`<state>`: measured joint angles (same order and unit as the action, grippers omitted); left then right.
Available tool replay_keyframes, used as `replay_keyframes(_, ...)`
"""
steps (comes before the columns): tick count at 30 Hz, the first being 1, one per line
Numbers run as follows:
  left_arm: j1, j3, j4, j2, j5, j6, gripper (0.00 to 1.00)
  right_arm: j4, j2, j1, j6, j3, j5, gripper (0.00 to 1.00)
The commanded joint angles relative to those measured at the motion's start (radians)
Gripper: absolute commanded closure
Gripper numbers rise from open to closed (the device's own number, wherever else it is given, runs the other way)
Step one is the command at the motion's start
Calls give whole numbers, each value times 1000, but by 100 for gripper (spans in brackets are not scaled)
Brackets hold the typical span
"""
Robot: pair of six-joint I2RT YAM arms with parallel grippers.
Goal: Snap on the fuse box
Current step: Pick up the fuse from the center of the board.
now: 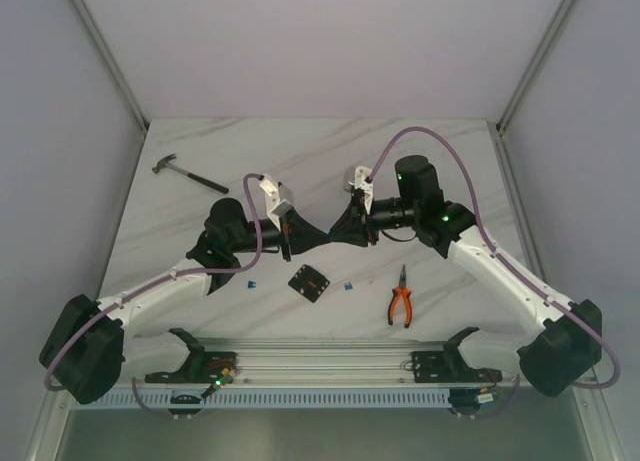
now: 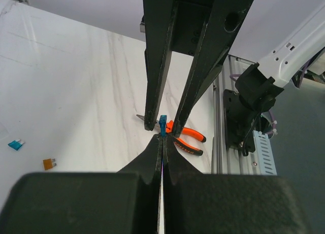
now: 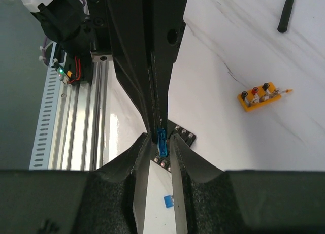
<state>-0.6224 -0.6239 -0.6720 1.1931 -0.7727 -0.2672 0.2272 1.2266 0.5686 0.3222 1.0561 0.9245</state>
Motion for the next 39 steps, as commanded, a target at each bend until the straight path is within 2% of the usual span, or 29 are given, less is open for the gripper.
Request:
replay_keyframes(1, -4, -25, -14, -7, -32, 29, 100, 4, -9, -7, 2, 47, 49, 73)
replay_keyframes(10, -4, -20, -12, -5, -13, 33, 100, 18, -9, -15, 10, 48, 94, 79)
replay_keyframes(14, -3, -20, -14, -10, -9, 33, 100, 34, -3, -14, 18, 52, 92, 87)
replay_keyframes(17, -3, -20, -16, -9, -3, 30, 100, 41, 0, -14, 19, 54, 83, 98)
replay_keyframes(19, -3, -17, -10, -7, 15, 25, 98, 41, 2, -14, 9, 54, 65, 100)
replay_keyframes(23, -3, -1, 27, -13, 122, -6, 80, 40, 10, -8, -40, 51, -42, 100)
replay_keyframes(25, -3, 14, 70, -21, 226, -43, 70, 36, 11, 3, -68, 40, -118, 100)
replay_keyframes(27, -3, 25, 139, -27, 363, -94, 54, 29, 9, 22, -97, 19, -203, 100)
replay_keyframes(30, -2, 44, 259, -34, 543, -207, 40, 6, 4, 54, -147, -21, -335, 100)
replay_keyframes(33, -2, 66, 366, -35, 620, -317, 37, -22, 1, 87, -189, -58, -440, 100)
replay_keyframes(37, -2, 113, 431, -40, 623, -489, 30, -44, 19, 140, -224, -78, -552, 100)
replay_keyframes(39, -3, 127, 468, -31, 613, -562, 29, -50, 34, 167, -236, -80, -590, 100)
